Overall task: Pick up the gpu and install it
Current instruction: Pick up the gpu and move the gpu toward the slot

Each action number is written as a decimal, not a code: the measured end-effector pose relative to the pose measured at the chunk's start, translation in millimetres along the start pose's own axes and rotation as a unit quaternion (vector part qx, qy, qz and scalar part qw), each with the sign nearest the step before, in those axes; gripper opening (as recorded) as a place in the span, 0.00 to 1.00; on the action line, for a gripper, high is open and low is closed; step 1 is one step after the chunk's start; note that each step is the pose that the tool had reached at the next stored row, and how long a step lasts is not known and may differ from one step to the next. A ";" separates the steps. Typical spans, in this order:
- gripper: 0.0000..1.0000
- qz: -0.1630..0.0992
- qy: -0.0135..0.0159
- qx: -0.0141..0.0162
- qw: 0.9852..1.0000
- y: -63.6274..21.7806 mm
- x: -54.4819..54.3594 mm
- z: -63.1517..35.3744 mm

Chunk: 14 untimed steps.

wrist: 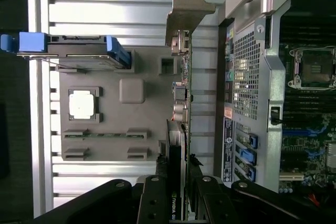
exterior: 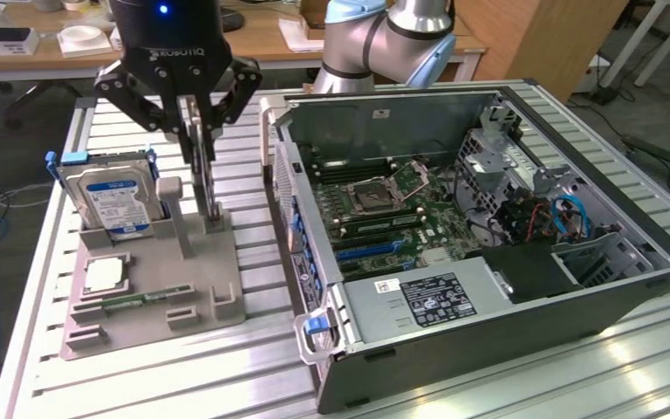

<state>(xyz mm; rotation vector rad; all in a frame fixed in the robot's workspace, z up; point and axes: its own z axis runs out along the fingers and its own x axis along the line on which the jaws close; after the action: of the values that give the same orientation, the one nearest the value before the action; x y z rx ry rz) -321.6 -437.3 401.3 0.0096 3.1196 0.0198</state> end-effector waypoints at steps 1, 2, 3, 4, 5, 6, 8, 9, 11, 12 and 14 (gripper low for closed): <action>0.26 0.000 0.000 0.000 1.000 0.0 0.0 -0.6; 0.26 0.000 0.000 0.000 1.000 0.0 -0.1 -1.2; 0.26 0.000 0.000 0.000 1.000 0.0 -0.1 -1.8; 0.26 0.000 0.000 0.000 1.000 0.0 -0.1 -2.4; 0.26 0.000 0.000 0.000 1.000 0.0 -0.1 -2.9; 0.26 0.000 0.000 0.000 1.000 0.0 -0.1 -3.6; 0.26 0.000 0.000 0.000 1.000 0.1 -0.1 -4.8; 0.26 0.000 0.000 0.000 1.000 0.1 -0.1 -5.4; 0.26 0.000 0.000 0.000 1.000 0.1 -0.2 -6.7; 0.26 0.000 0.000 0.000 1.000 0.1 -0.2 -7.3; 0.26 0.000 0.000 0.000 1.000 0.1 -0.2 -8.4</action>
<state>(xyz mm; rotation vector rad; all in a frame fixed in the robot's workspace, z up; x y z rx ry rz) -321.6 -437.3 409.8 0.0095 3.1196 0.0198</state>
